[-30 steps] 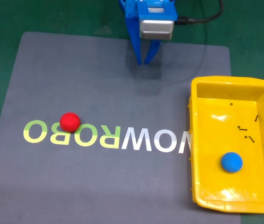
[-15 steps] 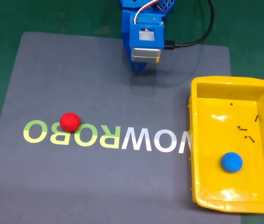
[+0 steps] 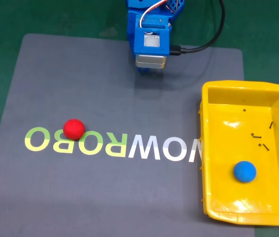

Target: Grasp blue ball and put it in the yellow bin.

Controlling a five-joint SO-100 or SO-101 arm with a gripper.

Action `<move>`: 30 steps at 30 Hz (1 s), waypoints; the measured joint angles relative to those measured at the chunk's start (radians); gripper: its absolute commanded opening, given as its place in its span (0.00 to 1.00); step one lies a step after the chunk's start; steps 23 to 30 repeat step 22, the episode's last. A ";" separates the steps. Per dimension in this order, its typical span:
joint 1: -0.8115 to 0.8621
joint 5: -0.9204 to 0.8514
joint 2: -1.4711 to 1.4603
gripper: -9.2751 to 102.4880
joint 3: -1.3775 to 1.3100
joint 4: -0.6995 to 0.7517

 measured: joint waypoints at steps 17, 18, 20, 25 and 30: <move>0.003 0.020 0.000 0.08 0.002 0.077; 0.003 0.020 0.000 0.08 0.002 0.077; 0.003 0.021 0.000 0.08 0.002 0.077; 0.003 0.026 0.000 0.08 0.002 0.077; 0.003 0.026 0.000 0.08 0.002 0.077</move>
